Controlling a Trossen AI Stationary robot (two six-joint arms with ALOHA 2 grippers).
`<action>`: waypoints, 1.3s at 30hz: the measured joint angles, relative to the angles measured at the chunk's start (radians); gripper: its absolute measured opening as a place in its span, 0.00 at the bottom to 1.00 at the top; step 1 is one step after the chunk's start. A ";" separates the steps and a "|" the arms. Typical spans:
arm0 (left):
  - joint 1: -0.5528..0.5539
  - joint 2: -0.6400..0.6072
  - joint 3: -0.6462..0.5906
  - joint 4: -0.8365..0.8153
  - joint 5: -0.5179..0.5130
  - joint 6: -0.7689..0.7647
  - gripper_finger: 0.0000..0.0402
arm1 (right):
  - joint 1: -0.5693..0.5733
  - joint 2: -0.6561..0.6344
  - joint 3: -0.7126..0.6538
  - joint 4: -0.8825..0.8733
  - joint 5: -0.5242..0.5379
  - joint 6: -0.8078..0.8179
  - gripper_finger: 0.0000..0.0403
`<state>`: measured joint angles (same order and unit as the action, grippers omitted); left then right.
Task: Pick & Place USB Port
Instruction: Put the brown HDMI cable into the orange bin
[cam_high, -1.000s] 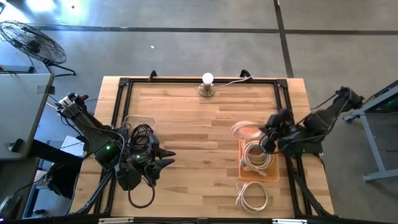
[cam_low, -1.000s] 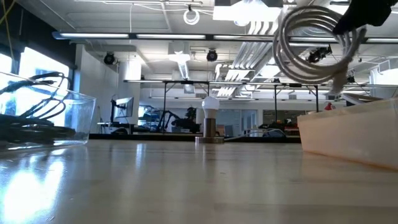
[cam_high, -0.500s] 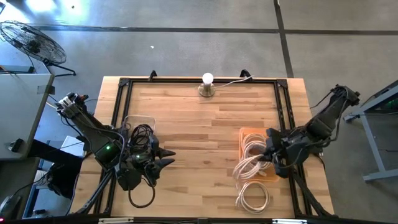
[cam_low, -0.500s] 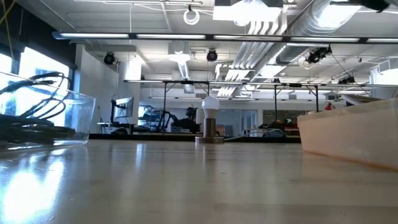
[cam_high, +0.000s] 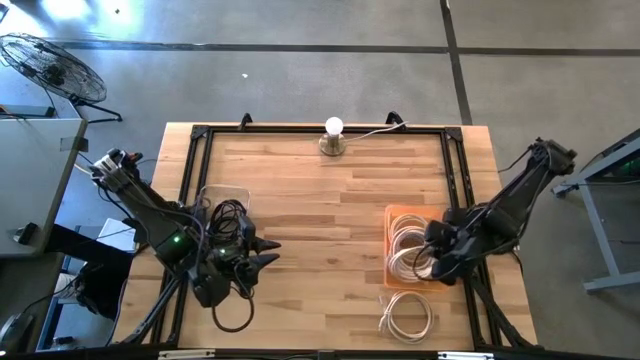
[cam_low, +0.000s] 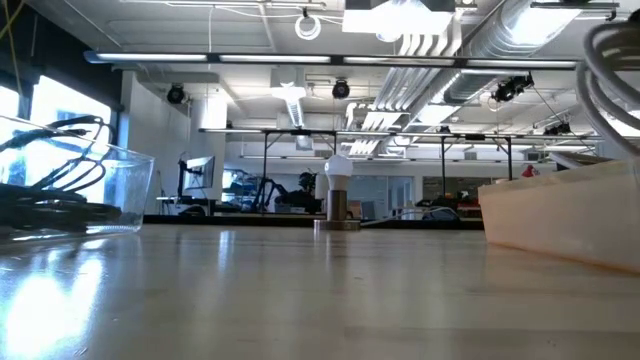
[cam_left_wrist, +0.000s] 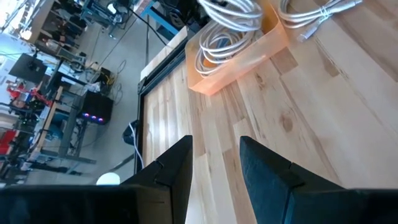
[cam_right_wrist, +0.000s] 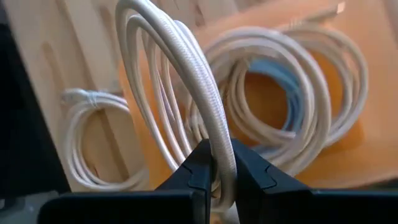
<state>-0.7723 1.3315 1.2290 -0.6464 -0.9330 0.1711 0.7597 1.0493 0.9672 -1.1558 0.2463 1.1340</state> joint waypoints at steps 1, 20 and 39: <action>0.000 0.000 -0.006 0.001 -0.001 -0.001 0.32 | 0.000 0.015 0.000 -0.005 -0.017 0.015 0.07; 0.000 0.000 -0.026 0.011 -0.020 -0.022 0.32 | -0.113 0.304 0.000 -0.043 -0.190 0.010 0.07; 0.000 0.000 -0.026 0.008 -0.020 -0.018 0.32 | -0.191 0.398 0.000 0.046 0.060 -0.228 0.50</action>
<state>-0.7723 1.3319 1.2026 -0.6384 -0.9531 0.1535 0.5686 1.4475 0.9674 -1.1099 0.3060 0.9061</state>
